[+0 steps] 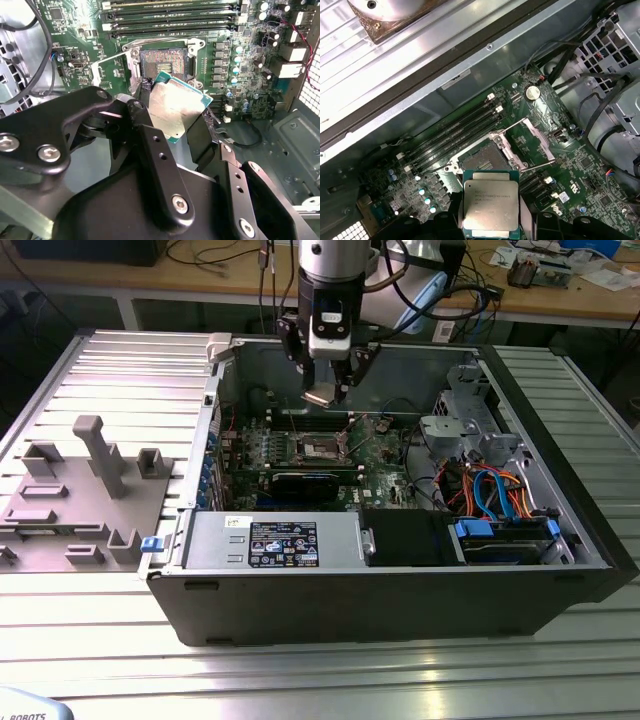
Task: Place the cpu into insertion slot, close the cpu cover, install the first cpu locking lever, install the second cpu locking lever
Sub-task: 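Place the cpu into insertion slot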
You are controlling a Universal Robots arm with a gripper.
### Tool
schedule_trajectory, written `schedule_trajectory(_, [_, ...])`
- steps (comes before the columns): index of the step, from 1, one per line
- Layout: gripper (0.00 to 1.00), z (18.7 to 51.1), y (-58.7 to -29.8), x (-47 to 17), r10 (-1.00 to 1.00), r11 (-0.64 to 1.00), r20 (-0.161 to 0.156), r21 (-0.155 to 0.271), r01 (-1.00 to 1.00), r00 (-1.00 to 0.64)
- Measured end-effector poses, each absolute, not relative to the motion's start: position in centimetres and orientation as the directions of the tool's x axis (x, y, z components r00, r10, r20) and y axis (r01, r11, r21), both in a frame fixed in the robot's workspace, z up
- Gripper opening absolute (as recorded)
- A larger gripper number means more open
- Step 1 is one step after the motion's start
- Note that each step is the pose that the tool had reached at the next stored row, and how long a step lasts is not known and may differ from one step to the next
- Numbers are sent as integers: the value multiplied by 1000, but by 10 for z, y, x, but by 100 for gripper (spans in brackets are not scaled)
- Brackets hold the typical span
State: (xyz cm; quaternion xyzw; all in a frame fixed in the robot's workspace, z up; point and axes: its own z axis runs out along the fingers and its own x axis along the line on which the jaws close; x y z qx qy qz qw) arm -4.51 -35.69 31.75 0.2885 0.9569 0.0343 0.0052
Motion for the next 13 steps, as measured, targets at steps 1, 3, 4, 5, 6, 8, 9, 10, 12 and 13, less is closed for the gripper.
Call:
schedule_trajectory(1, [54, 317, -357, -45, 554, 830, 9, 68, 553, -833])
schedule_trajectory(3, [54, 317, -357, -45, 557, 828, 9, 67, 557, -830])
schedule_trajectory(4, [54, 317, -357, -45, 559, 827, 8, 67, 559, -829])
schedule_trajectory(5, [54, 317, -357, -45, 562, 825, 8, 66, 561, -827])
schedule_trajectory(6, [54, 317, -357, -45, 563, 824, 8, 66, 562, -826])
schedule_trajectory(8, [54, 317, -357, -45, 567, 822, 8, 65, 566, -824])
schedule_trajectory(9, [54, 317, -357, -45, 569, 820, 7, 65, 568, -822])
schedule_trajectory(10, [54, 317, -357, -45, 570, 819, 7, 65, 570, -821])
schedule_trajectory(12, [54, 317, -357, -45, 574, 817, 7, 65, 574, -819])
schedule_trajectory(13, [54, 317, -357, -45, 578, 814, 7, 64, 577, -816])
